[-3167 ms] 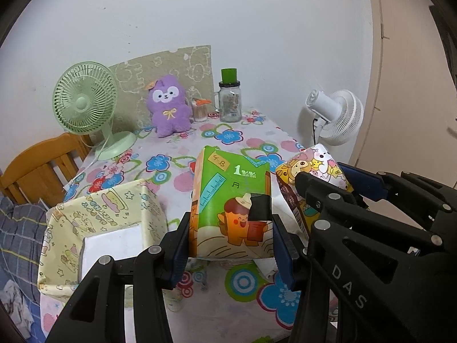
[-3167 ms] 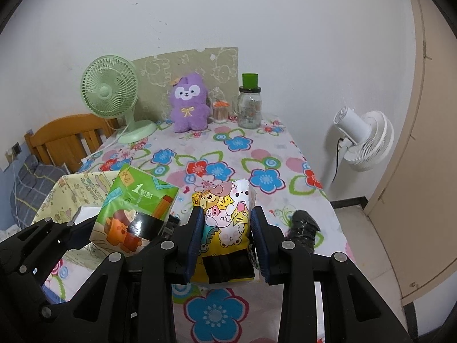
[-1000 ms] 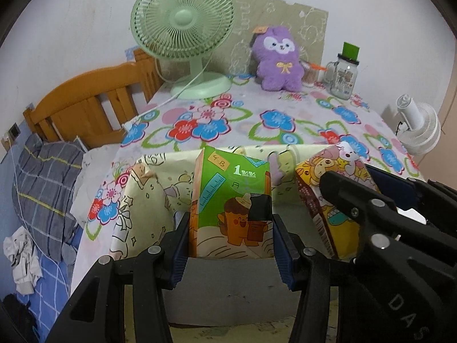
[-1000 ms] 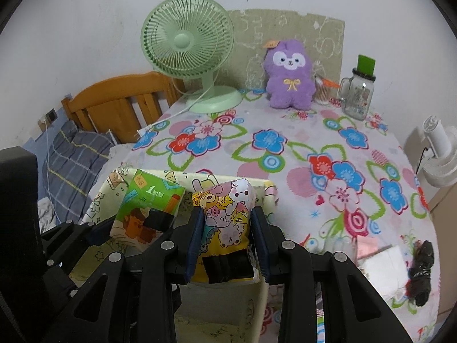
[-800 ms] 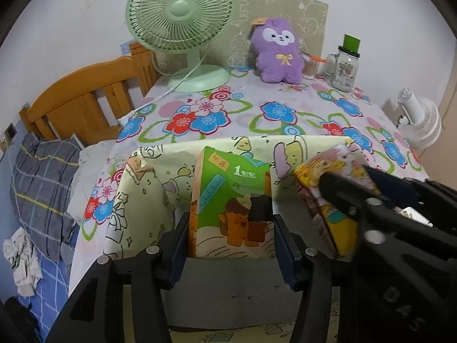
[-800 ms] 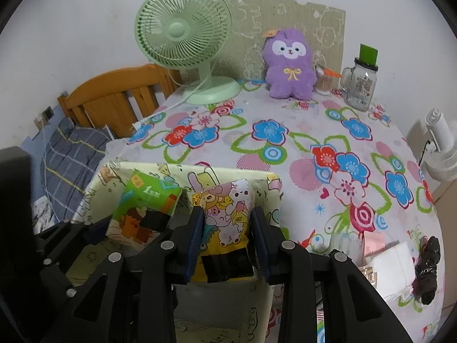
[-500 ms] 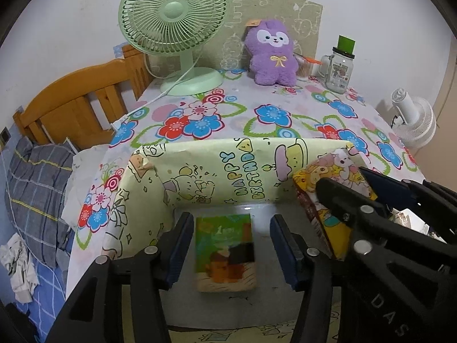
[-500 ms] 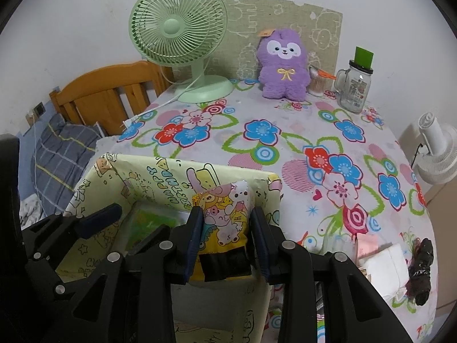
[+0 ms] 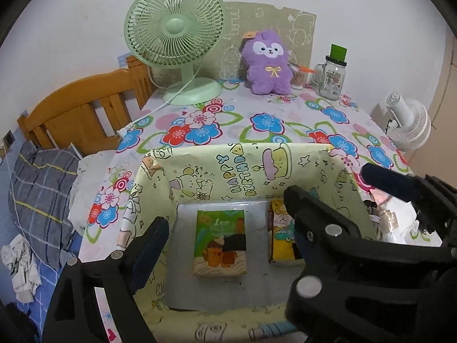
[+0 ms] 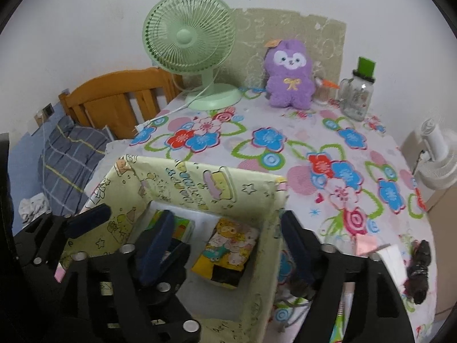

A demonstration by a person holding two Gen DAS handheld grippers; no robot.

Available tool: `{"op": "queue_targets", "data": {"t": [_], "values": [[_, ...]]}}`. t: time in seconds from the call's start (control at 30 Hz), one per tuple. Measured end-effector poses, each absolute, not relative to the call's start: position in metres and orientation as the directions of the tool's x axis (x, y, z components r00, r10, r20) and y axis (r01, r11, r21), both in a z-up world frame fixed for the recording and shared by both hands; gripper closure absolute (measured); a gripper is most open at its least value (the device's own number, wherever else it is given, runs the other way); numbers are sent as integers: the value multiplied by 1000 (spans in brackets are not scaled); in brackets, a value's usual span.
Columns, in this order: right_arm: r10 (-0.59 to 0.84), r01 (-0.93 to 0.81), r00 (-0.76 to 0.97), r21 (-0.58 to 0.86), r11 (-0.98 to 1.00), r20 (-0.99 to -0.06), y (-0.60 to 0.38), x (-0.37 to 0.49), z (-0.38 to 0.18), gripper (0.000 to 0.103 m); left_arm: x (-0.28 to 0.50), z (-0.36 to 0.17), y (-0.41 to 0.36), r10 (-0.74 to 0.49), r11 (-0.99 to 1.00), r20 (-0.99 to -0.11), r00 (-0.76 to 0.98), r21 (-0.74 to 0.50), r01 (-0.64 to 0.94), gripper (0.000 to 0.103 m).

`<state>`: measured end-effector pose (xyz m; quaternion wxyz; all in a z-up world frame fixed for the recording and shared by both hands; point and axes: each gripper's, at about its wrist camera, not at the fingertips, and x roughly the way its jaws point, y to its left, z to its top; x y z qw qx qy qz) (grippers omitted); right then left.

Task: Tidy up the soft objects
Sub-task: 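Lower both tissue packs into the box and open both tools, then withdraw both tools from the box toward the remaining items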

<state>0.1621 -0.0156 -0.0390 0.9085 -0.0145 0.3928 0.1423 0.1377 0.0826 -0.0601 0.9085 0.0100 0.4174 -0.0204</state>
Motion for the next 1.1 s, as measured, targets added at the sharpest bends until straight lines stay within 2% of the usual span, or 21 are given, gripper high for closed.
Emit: {"op": "queue_targets", "data": {"t": [0.4,1.1], "values": [[227,-237,702,78,968,-675,-37,135,-17,6,112,-39,65,-37,998,-713,701,15,68,7],[198,-211,757,54,976,-623,-81,101,1,1,82,-20,22,-60,994,-672,738,24,102,3]]}}
